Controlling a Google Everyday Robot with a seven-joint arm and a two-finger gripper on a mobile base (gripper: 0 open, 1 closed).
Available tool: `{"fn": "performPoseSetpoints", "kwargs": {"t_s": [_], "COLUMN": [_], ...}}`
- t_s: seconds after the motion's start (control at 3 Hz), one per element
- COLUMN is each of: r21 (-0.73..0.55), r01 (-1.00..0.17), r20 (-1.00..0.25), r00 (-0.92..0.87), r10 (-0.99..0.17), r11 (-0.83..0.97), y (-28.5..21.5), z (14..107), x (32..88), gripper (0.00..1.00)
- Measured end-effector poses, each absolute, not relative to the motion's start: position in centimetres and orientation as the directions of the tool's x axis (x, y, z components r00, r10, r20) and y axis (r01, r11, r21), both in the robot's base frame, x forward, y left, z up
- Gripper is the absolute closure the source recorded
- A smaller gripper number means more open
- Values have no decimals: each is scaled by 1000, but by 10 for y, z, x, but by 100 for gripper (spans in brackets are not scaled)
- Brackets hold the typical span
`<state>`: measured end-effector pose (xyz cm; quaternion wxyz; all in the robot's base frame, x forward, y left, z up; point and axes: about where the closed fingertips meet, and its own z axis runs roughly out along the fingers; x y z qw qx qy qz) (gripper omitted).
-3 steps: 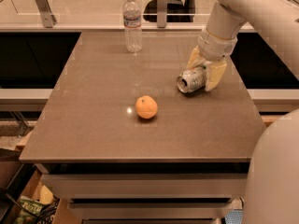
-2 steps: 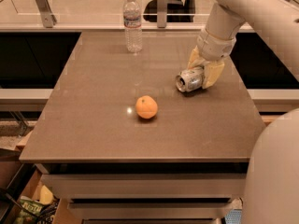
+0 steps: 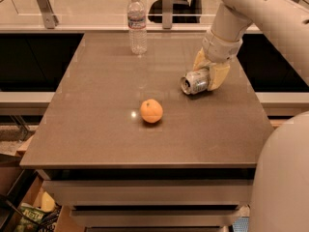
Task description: Place 7up can upright
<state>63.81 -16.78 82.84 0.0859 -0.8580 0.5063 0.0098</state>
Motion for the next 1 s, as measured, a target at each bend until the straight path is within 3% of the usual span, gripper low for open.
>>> {"fn": "performPoseSetpoints", "kwargs": {"t_s": [1.0], "r21": [-198], "r01": [-861], "r20": [-183], "r00": [503], "r10": [-845], "r11": [-469], "y": [-168], "z": [836], "x": [637], "gripper": [100]}}
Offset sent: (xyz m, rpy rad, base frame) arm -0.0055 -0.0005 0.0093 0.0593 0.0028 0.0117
